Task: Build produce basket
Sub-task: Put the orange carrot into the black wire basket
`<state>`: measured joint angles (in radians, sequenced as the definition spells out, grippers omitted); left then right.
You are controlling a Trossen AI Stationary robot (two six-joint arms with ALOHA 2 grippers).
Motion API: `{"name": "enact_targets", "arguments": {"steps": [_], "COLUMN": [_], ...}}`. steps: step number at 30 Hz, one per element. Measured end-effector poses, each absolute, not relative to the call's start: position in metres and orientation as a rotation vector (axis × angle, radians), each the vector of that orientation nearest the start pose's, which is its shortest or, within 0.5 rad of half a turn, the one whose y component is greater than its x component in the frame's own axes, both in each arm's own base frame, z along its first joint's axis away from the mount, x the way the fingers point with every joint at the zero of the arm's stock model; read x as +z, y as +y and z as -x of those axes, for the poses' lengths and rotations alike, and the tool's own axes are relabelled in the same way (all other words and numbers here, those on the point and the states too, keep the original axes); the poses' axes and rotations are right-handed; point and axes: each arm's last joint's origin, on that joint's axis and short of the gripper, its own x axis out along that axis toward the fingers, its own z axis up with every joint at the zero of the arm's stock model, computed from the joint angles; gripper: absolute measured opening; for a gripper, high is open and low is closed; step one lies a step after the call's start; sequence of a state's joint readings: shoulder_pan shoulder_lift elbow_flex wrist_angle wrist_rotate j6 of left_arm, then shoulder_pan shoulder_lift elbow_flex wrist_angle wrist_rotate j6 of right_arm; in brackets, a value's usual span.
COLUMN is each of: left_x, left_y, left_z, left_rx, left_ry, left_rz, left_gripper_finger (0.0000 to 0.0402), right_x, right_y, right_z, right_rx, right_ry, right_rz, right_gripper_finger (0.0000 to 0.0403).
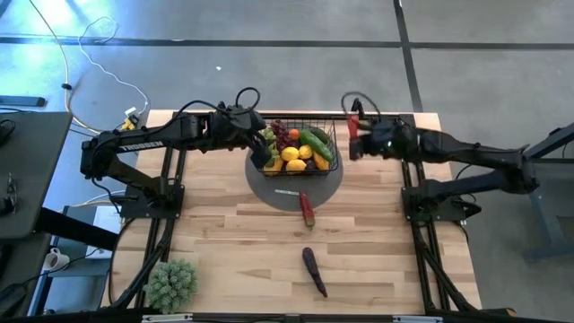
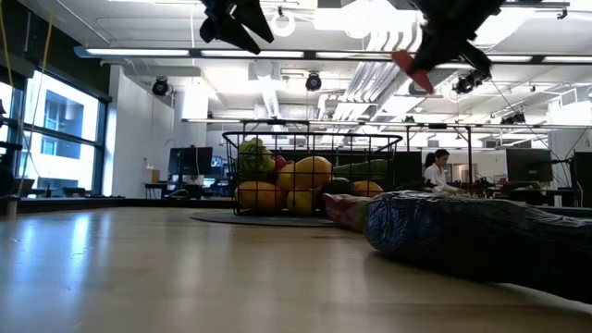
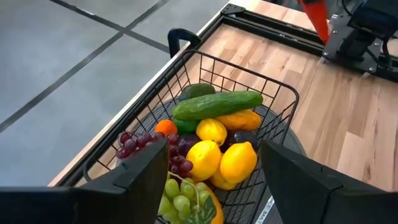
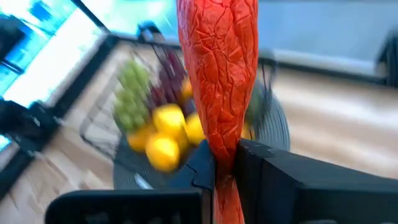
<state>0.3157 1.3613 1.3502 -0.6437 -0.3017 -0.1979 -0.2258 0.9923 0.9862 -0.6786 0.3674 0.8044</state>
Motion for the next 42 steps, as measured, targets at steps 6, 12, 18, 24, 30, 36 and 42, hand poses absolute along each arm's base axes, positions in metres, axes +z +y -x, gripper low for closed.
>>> {"name": "enact_targets", "arguments": {"steps": [6,12,18,24,30,36,42], "left_x": [0.358,0.353,0.351,0.35,0.35,0.35,0.35], "left_y": [0.096,0.094,0.094,0.093,0.093,0.093,0.093], "left_z": [-0.267,-0.263,-0.262,-0.26,-0.26,-0.261,-0.261], "left_rx": [0.666,0.679,0.697,0.699,0.7,0.701,0.698], "left_ry": [0.639,0.695,0.701,0.726,0.725,0.724,0.724], "left_rz": [0.215,0.253,0.293,0.293,0.292,0.292,0.295], "left_gripper_finger": [0.0241,0.0241,0.0241,0.0241,0.0241,0.0241,0.0241], "right_x": [0.344,0.34,0.314,0.279,0.253,0.231,0.224], "right_y": [-0.077,-0.099,-0.11,-0.117,-0.122,-0.126,-0.127], "right_z": [-0.206,-0.242,-0.276,-0.298,-0.311,-0.32,-0.323], "right_rx": [-0.726,-0.642,-0.568,-0.528,-0.532,-0.566,-0.568], "right_ry": [0.327,0.436,0.575,0.708,0.797,0.863,0.879], "right_rz": [-0.583,-0.539,-0.553,-0.586,-0.58,-0.568,-0.57], "right_gripper_finger": [0.0013,0.0013,0.0013,0.0013,0.0013,0.0024,0.0064]}}
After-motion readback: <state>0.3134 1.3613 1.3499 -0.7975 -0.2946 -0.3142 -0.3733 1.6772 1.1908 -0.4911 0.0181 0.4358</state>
